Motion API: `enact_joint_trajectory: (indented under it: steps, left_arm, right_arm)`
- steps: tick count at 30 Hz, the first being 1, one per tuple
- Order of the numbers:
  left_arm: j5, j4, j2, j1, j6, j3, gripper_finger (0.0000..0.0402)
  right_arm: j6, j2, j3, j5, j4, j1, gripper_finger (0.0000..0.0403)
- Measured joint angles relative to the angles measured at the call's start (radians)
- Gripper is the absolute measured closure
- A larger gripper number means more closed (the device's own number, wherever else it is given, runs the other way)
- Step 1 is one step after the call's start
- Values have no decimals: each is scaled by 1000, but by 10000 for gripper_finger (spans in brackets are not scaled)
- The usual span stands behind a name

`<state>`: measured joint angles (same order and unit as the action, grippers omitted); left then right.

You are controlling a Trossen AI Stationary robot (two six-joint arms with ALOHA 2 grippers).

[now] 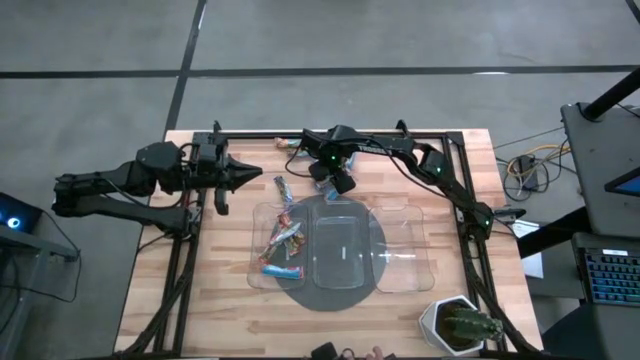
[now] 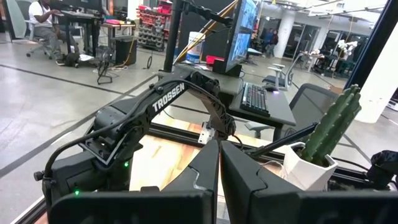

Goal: Pick and place Granola Bars by type
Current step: Put the blue granola bar into the middle transparent bin

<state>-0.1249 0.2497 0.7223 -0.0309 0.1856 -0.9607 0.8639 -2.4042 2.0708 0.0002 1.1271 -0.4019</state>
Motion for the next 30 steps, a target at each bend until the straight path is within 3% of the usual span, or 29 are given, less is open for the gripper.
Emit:
enact_joint_trajectory:
  steps: [8,12,30]
  left_arm:
    - [0,-2,0,0,1,0,401]
    - [0,-2,0,0,1,0,401]
    - [0,-2,0,0,2,0,401]
  right_arm:
    - [-21,0,0,-1,11,1,334]
    - [-43,0,1,-1,16,0,365]
    - [-118,115,81,-5,117,4,374]
